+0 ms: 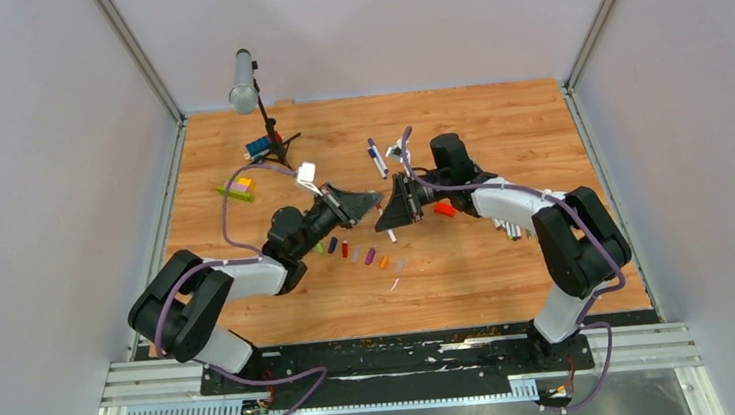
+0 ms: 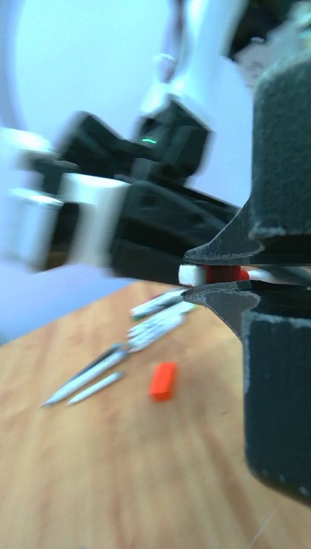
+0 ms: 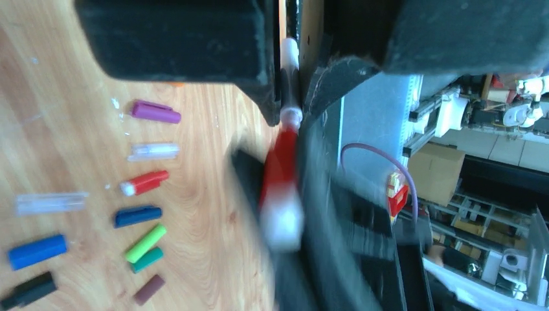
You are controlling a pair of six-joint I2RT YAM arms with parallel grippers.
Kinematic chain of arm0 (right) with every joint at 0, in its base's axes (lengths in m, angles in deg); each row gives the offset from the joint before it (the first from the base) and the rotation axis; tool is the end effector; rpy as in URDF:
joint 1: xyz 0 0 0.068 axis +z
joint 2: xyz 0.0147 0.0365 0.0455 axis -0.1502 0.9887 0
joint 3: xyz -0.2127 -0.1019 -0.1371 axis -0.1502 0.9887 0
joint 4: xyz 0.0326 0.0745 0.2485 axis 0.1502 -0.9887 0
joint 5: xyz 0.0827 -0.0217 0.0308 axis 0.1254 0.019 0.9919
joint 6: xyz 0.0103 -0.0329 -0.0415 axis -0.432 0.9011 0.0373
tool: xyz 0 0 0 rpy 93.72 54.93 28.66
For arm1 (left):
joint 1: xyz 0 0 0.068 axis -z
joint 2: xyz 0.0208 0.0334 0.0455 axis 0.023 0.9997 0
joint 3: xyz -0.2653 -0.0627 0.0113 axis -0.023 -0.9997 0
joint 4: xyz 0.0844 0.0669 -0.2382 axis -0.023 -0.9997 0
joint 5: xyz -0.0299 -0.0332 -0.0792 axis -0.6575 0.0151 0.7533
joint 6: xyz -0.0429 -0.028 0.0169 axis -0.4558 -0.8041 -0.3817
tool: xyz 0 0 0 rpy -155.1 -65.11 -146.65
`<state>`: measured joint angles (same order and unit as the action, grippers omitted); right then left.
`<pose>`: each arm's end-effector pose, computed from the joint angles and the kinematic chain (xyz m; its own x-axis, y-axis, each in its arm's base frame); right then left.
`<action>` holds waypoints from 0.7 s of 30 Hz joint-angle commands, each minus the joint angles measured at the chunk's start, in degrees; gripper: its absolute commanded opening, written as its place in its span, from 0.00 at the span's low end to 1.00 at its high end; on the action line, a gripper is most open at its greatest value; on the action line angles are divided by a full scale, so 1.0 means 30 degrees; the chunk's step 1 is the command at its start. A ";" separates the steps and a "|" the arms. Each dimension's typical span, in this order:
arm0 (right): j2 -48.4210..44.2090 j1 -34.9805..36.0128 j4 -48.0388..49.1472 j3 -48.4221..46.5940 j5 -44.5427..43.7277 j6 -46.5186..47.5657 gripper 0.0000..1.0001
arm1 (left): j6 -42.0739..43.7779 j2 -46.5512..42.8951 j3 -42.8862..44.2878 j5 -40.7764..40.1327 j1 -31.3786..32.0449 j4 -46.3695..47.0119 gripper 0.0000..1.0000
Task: Open the pen caps
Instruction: Open the pen cap from the pen, then place the pen cap at the center of the board.
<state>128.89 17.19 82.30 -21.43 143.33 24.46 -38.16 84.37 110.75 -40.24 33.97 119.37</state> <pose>0.3017 0.1833 0.2131 -0.7199 -0.2363 -0.6526 -0.6763 0.0274 0.7362 0.2343 -0.1765 0.2135 -0.6289 -0.6082 -0.4843 0.4372 0.2385 -0.8672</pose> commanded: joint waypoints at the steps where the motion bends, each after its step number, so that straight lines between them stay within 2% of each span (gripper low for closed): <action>1: -0.0296 0.0817 -0.1456 0.0540 0.1496 0.1274 0.00 | -0.1013 -0.1675 -0.0628 -0.5353 -0.3772 0.3967 0.00; 8: 0.0392 0.1125 -0.2615 0.0182 0.1048 0.2297 0.00 | 0.0322 -0.3631 -0.0944 -0.3855 -0.4783 0.1744 0.00; 10: 0.0274 0.1050 -0.4785 -0.0490 0.0864 0.4297 0.00 | 0.0747 -0.4134 -0.0904 -0.3087 -0.4818 0.0769 0.00; 13: -0.0086 0.0764 -1.0207 -0.2197 -0.0339 1.0312 0.00 | 0.1350 -0.4945 -0.0924 -0.1578 -0.4819 -0.1401 0.00; 15: -0.0321 0.0347 -1.2670 -0.3037 -0.1322 1.3279 0.00 | 0.1651 -0.5339 -0.0956 -0.0479 -0.4812 -0.3173 0.00; 18: -0.0712 -0.0845 -1.4111 -0.3587 -0.2266 1.5003 0.00 | 0.2911 -0.5723 -0.0467 0.1345 -0.4801 -0.6878 0.00; 21: -0.1046 -0.2254 -1.4159 -0.3521 -0.2516 1.5115 0.00 | 0.4507 -0.5716 0.0099 0.2159 -0.4548 -1.0597 0.02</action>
<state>128.60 15.42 47.04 -30.43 138.30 59.60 -32.39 68.15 108.21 -40.15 19.39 104.40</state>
